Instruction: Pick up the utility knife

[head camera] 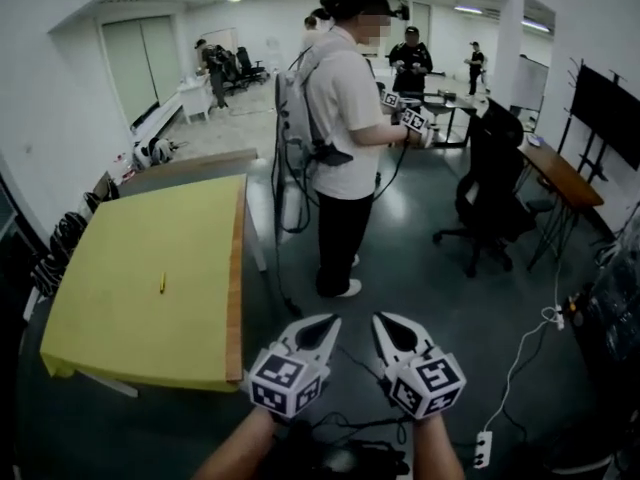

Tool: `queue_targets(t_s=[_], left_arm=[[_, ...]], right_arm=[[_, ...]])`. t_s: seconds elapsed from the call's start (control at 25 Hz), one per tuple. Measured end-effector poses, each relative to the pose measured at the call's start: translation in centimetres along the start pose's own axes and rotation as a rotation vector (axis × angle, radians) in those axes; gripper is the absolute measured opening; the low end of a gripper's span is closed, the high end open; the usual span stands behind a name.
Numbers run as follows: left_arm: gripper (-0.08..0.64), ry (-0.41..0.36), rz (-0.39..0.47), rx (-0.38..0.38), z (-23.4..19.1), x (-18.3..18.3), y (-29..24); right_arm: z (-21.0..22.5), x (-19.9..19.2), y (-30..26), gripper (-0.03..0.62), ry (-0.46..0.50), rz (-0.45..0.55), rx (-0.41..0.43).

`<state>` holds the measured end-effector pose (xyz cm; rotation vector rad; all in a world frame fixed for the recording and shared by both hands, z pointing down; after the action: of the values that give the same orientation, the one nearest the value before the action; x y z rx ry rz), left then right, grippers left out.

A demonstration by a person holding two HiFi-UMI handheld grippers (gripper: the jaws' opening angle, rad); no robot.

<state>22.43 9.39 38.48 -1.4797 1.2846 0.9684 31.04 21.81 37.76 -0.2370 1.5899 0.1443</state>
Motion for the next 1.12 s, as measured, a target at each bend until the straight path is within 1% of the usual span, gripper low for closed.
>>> queue_targets(t_s=[0.16,0.32,0.4,0.52,0.64,0.76,0.84,0.96,1.04,1.12], left_arm=[[0.008,0.022,0.038,0.147,-3.2,0.6,4.2],[0.008,0.054,0.086,0.290,-7.2,0.4,8.9],[0.008,0.073,0.107,0.354,-9.4,0.3,11.2],[0.008,0.098,0.136,0.425,-13.3,0.2,14.0],[0.008,0.120,0.164,0.485,-17.6,0.2,16.3],[0.008,0.140,0.184,0.525,-20.4,0.1,18.3],[0.008,0.146,0.192,0.549,-23.7,-0.2,19.5],[0.008,0.156,0.197,0.573,-29.9,-0.5,21.5],[0.008,0.169,0.196,0.589,-32.7,-0.7,22.8],[0.008,0.180,0.195,0.609,-34.8,-0.9,23.9]], right_arm=[[-3.3,0.7,-4.1,0.011,0.004,0.003,0.150],[-7.8,1.0,-8.8,0.011,0.028,0.002,0.298],[-10.2,1.1,-11.1,0.011,0.040,-0.005,0.357],[-13.6,1.0,-15.0,0.011,0.052,-0.016,0.431],[-16.8,0.8,-19.3,0.011,0.073,-0.031,0.501],[-19.6,0.7,-22.2,0.011,0.092,-0.045,0.546],[-21.6,0.3,-25.3,0.011,0.097,-0.045,0.570],[-25.1,-0.4,-31.2,0.011,0.097,-0.033,0.596],[-27.1,-0.6,-34.1,0.011,0.095,-0.034,0.606],[-28.8,-0.8,-36.4,0.011,0.088,-0.045,0.613]])
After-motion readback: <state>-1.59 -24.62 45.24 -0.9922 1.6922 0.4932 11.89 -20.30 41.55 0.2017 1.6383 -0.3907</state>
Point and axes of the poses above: the fingertips, and each gripper's own axes: y backward along the fingers, z to its right, x out of its top, the point moved 7 cm from there along y, backward along the fingers, and after that the axes turned 10 degrees about y, right-handed, at the moved point
